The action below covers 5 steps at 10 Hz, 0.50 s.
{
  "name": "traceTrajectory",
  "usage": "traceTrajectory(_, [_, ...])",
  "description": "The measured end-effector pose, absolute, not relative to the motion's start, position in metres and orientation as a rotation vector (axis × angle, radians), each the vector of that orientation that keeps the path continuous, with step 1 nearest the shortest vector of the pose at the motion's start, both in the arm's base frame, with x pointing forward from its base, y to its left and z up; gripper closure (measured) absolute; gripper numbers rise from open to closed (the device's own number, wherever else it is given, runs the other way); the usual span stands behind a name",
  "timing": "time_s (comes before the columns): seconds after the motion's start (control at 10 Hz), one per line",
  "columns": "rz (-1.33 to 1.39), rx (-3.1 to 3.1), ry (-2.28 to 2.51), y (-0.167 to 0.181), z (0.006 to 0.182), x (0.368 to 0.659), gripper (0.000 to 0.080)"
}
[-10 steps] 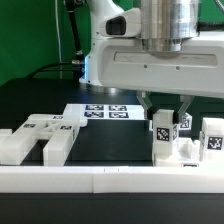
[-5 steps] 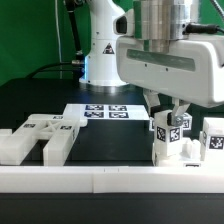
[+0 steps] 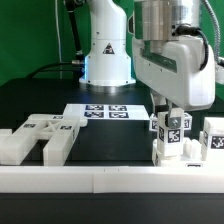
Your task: Assemble chair
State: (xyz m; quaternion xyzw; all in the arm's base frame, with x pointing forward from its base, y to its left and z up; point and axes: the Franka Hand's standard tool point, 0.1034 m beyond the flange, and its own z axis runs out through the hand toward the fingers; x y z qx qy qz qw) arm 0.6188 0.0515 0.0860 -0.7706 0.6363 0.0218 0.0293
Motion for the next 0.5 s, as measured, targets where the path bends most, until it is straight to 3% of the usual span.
traceTrajectory(0.1, [0.067,-2.408,1.924,0.0515,0.0861,0.6187,0.0316])
traceTrajectory(0.2, [0.07,-2.45,1.872,0.052,0.0865,0.6185,0.0187])
traceTrajectory(0.5, [0.06,-2.656,1.555,0.0579,0.086,0.6179,0.0152])
